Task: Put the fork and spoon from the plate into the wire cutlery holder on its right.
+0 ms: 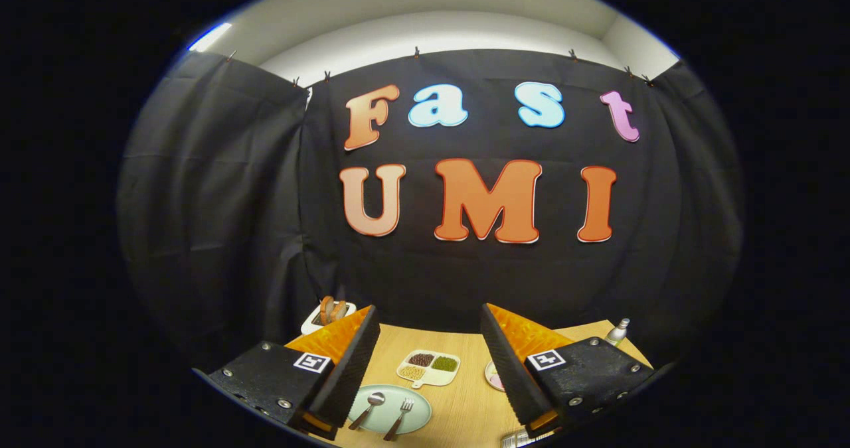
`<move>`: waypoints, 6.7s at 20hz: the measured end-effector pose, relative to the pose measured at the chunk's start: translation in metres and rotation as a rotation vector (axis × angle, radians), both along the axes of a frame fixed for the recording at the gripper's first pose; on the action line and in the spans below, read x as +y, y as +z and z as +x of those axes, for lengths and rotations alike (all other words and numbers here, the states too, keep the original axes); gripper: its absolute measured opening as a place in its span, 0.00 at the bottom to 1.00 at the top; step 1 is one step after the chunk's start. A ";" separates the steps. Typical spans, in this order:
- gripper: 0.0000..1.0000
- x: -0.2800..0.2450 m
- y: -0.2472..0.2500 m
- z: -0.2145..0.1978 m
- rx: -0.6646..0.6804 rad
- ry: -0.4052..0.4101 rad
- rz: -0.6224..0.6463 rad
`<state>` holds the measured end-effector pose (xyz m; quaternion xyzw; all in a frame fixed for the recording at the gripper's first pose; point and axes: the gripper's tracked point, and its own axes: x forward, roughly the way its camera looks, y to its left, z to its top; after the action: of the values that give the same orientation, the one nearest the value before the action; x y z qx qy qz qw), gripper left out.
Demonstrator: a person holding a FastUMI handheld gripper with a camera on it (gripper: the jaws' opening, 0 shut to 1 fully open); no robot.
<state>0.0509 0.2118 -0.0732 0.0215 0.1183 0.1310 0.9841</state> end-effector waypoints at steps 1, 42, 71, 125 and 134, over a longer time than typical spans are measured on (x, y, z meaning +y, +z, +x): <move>0.92 0.011 -0.018 0.000 0.044 0.012 -0.029; 0.13 0.083 -0.399 -0.050 1.279 0.064 -0.287; 0.05 -0.191 -0.237 -0.106 1.033 -0.115 -0.191; 0.88 -0.049 -0.115 0.026 0.190 -0.154 0.036; 0.89 0.086 -0.183 0.015 0.450 0.041 0.028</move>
<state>0.0659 0.2973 -0.2562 0.0615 0.3336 0.1445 0.9295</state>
